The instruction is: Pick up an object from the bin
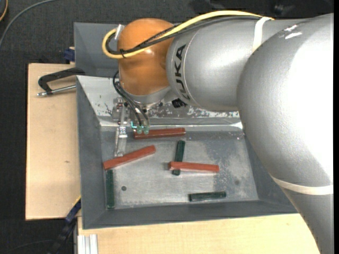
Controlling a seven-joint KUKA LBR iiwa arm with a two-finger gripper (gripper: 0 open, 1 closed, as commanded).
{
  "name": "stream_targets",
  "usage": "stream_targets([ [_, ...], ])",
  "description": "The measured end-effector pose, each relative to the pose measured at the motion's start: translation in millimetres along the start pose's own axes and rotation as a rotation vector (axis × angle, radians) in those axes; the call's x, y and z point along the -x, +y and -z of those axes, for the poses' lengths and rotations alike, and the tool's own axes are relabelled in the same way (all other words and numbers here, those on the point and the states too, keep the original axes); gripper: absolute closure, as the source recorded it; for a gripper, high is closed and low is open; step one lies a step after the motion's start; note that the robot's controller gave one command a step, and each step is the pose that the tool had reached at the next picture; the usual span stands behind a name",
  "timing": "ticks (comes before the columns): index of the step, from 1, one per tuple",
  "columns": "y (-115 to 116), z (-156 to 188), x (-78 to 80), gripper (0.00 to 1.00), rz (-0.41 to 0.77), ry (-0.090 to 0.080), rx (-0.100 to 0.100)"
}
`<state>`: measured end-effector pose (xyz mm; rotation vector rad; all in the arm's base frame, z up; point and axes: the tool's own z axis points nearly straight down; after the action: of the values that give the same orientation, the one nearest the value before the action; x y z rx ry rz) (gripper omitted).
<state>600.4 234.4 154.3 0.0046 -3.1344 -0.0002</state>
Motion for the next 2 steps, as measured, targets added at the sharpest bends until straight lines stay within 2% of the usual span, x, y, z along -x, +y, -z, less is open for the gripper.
stream_targets([
  [1, -26.8, -85.6, -18.8, 0.00, 0.313, -0.002, -0.002],
  [2, -46.2, -51.7, -23.9, 0.00, 0.248, -0.010, 0.000],
])
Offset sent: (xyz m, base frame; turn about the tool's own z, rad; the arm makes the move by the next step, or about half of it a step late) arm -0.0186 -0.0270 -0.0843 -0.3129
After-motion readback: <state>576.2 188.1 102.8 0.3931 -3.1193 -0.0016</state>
